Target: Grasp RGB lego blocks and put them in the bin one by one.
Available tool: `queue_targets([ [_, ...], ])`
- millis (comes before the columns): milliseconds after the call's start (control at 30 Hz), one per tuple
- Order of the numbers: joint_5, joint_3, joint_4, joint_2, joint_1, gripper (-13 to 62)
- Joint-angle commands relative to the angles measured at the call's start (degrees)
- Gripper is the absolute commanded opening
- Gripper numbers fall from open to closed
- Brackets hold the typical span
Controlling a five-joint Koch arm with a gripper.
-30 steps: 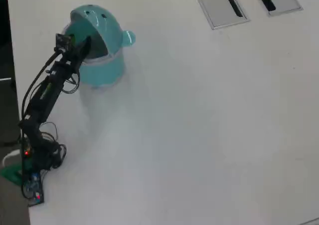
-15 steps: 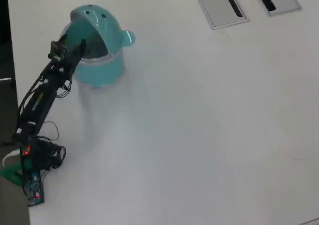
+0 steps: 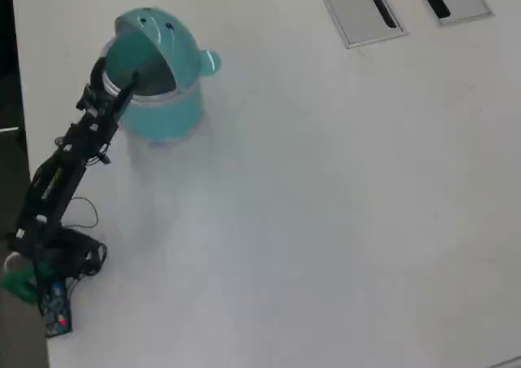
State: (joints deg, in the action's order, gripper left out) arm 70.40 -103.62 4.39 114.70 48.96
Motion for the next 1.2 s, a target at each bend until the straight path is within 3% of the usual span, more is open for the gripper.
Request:
queue_targets([
  [0, -4.22, 1.85, -4.48, 3.87, -2.29, 31.9],
  [500, -37.44, -4.04, -4.31, 15.47, -18.98, 33.1],
  [1000, -59.68, -14.59, -7.73, 20.48, -33.93, 33.2],
  [1167, -60.73, -19.69, -14.06, 20.48, -37.53, 33.0],
])
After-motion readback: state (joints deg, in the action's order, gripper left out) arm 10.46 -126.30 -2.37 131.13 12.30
